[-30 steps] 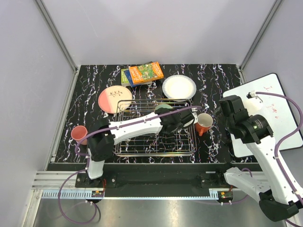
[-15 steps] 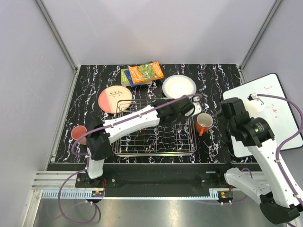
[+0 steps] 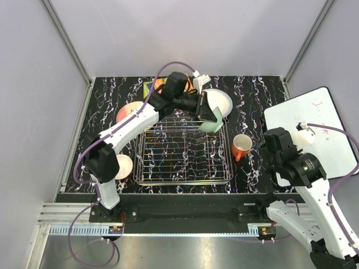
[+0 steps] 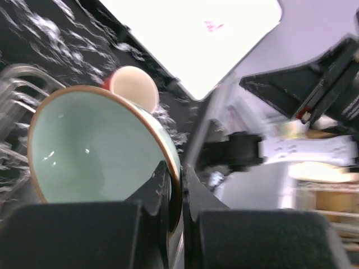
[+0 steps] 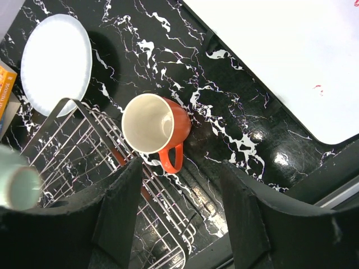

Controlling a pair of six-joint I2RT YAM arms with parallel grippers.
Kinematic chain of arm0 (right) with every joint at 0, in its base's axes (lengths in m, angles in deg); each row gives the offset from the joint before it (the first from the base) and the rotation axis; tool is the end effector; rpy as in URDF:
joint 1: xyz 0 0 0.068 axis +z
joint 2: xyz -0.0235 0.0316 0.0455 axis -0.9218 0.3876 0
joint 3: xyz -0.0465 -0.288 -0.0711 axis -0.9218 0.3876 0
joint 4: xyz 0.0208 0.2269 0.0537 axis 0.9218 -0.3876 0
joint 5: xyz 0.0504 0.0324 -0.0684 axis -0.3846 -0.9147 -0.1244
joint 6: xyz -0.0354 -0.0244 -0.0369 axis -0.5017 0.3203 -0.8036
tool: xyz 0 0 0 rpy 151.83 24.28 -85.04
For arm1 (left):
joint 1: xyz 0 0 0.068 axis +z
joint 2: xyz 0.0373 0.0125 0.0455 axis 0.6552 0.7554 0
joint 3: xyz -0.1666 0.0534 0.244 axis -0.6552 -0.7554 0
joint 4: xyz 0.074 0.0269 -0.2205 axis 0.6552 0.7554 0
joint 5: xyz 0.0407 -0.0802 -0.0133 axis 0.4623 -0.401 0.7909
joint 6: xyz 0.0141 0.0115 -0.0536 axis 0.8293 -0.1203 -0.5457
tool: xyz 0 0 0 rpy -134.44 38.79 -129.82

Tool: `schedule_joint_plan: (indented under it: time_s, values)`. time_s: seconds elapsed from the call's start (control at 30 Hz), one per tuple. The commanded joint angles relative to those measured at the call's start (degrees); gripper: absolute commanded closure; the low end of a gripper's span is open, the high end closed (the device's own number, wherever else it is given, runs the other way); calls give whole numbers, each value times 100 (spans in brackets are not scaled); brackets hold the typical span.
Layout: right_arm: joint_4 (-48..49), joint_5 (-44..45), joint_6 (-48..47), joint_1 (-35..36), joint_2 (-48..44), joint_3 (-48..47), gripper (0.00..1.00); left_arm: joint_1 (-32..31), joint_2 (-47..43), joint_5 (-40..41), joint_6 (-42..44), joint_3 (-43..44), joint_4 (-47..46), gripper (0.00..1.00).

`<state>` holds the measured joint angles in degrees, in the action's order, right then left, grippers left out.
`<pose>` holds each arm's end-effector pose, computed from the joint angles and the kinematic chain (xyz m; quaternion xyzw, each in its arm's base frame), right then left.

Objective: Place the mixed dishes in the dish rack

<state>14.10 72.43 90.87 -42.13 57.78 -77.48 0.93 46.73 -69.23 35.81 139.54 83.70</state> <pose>0.0684 0.0059 0.3593 0.3662 0.8182 0.0053 0.4432 0.2865 -0.2753 0.3974 0.2867 0.7713 -0.5178 0.2341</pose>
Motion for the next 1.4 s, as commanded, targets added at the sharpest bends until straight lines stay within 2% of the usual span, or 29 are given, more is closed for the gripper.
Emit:
schedule_joint_plan:
  time_s: [0.0,0.03,0.13,0.2,0.27,0.33,0.5,0.57,0.8,1.13,1.37]
  values:
    - [196,111,131,-36,-222,118,37,213,247,-1665,-3303,-559,-3730,100]
    - [196,111,140,-36,-222,109,37,222,310,-1595,-3526,-681,-4271,100]
    - [153,49,140,-36,-161,48,39,213,495,-1209,-4195,-1084,-5135,100]
    - [144,5,140,-27,-47,13,39,239,574,-763,-4162,-1235,-5217,100]
    - [152,-56,149,-36,33,12,39,265,653,-524,-3995,-1227,-4797,100]
    - [187,-91,166,-36,138,12,39,266,662,-137,-3529,-1200,-3963,100]
    - [266,-136,167,-36,226,-14,39,292,452,479,-3151,-1656,-3136,100]
    - [284,-153,158,-27,200,21,39,301,425,646,-3220,-1771,-3073,100]
    - [284,-276,184,-36,51,83,39,196,557,734,-4072,-2334,-4021,100]
    - [363,-619,228,-36,7,259,41,-270,741,524,-5170,-1930,-4942,100]
    - [293,-566,184,-27,42,249,41,-297,443,567,-5453,-2623,-5287,100]
